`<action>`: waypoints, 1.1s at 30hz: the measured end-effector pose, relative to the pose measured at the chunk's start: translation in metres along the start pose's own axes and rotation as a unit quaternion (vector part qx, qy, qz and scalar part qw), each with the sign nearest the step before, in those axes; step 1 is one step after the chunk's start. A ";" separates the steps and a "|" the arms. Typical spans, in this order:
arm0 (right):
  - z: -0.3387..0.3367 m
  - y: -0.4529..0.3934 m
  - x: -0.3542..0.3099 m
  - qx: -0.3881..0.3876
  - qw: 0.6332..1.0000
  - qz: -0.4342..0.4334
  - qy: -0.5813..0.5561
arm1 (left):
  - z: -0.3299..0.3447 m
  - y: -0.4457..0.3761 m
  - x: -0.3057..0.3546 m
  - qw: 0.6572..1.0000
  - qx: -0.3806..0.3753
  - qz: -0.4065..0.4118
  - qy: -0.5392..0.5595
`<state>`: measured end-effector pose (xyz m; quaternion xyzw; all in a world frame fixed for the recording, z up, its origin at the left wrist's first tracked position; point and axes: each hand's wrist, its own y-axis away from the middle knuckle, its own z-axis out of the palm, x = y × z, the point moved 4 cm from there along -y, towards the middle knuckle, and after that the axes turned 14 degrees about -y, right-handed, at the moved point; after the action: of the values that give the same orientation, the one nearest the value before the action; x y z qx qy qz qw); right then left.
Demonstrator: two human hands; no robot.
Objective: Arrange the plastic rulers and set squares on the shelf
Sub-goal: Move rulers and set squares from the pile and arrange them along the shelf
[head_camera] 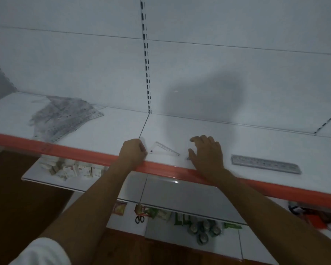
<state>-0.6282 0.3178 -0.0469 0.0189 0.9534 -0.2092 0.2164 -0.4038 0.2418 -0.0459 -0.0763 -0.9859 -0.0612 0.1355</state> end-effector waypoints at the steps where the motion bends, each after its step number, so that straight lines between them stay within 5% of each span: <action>1: -0.010 0.000 0.012 -0.007 1.000 0.020 -0.006 | 0.000 -0.002 0.000 1.000 -0.007 -0.001 -0.001; 7: -0.039 0.012 0.068 -0.118 0.989 0.074 0.040 | 0.005 0.008 0.053 0.994 0.054 0.062 -0.077; 13: -0.039 0.025 0.072 -0.141 0.988 0.051 0.038 | 0.030 0.024 0.125 0.968 0.020 0.177 -0.176; 33: -0.036 0.035 0.075 -0.079 0.996 0.040 -0.032 | 0.040 0.026 0.143 0.973 0.037 0.121 -0.192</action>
<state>-0.7064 0.3604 -0.0626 0.0337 0.9581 -0.1251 0.2554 -0.5459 0.2925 -0.0423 -0.2004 -0.9785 0.0083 -0.0470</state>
